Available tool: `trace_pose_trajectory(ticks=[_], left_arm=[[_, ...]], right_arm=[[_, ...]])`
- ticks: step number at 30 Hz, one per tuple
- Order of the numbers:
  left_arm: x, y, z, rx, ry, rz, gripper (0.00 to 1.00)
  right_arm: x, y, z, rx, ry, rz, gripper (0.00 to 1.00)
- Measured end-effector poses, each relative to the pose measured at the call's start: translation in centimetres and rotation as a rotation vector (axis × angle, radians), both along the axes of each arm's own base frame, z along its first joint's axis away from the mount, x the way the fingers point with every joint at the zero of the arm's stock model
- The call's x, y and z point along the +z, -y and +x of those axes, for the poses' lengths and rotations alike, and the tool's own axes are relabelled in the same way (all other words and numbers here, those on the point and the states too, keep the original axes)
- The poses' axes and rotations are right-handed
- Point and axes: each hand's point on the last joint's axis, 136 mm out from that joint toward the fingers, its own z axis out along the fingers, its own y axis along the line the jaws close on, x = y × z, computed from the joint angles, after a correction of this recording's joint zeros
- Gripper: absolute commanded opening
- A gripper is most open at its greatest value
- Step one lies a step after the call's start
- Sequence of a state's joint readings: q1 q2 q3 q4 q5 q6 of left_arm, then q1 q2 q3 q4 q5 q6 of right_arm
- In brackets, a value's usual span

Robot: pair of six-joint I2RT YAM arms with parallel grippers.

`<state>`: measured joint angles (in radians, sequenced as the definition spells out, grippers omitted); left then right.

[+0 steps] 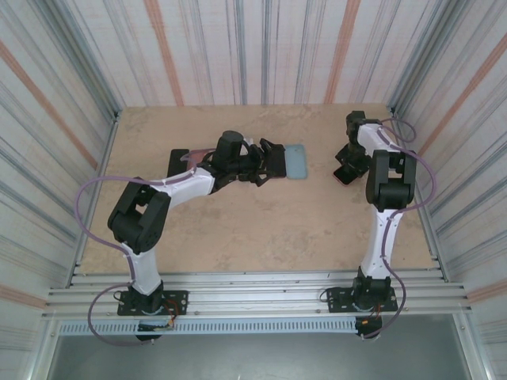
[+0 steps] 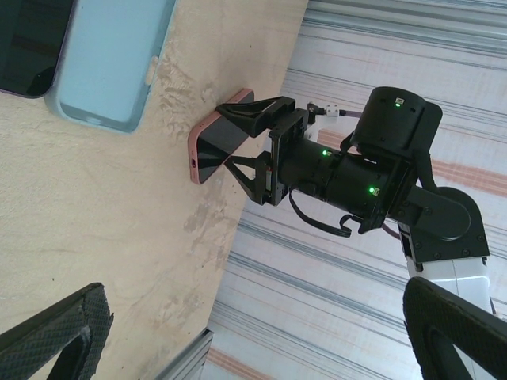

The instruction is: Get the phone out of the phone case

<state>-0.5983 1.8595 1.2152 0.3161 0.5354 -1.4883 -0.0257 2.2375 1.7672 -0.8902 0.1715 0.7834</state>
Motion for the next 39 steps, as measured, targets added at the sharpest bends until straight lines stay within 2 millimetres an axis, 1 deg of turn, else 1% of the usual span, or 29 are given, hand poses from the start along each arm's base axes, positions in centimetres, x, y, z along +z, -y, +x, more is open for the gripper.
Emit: trace_pose_trajectory(ticks=[4,7,10,15,17,22,24,28,31,33,35,39], left_arm=[[0.1,-0.1,0.1,0.000,0.001,-0.003,0.99],[0.1,-0.2,0.2,0.001,0.001,-0.004,0.99],[0.1,-0.3,0.3,0.003,0.002,-0.005,0.99],[0.1,-0.4,0.4,0.003,0.001,-0.005,0.99],[0.1,-0.5,0.4,0.001,0.002,-0.006,0.98],[0.2,-0.4,0.4,-0.011,0.016,-0.001,0.97],[0.5,-0.3,0.6,-0.016,0.030,0.001,0.96],[0.7,0.1,0.8,-0.034,0.051,0.004,0.93],[0.6,0.3,0.9,-0.056,0.063,0.027,0.90],[0.7,0.5,1.0,-0.075,0.079,0.047,0.87],[1.2,0.6,1.0,-0.094,0.106,0.070,0.85],[2.9,1.4,0.9,-0.157,0.202,0.127,0.81]], right_arm=[[0.1,-0.1,-0.2,0.024,0.015,0.009,0.58],[0.2,-0.3,-0.8,0.056,0.020,0.019,0.58],[0.3,-0.7,-2.0,0.097,0.016,0.039,0.57],[0.6,-2.3,-4.2,0.196,0.049,0.108,0.54],[1.1,-2.9,-5.0,0.239,0.068,0.131,0.55],[3.1,-4.4,-5.7,0.353,0.159,0.158,0.56],[4.1,-5.3,-6.2,0.408,0.193,0.158,0.58],[6.2,-8.2,-7.2,0.550,0.306,0.183,0.57],[7.4,-10.4,-8.2,0.646,0.370,0.214,0.57],[7.9,-11.5,-8.7,0.695,0.404,0.225,0.57],[8.6,-12.6,-9.1,0.749,0.439,0.232,0.56],[10.3,-14.5,-9.9,0.843,0.521,0.246,0.55]])
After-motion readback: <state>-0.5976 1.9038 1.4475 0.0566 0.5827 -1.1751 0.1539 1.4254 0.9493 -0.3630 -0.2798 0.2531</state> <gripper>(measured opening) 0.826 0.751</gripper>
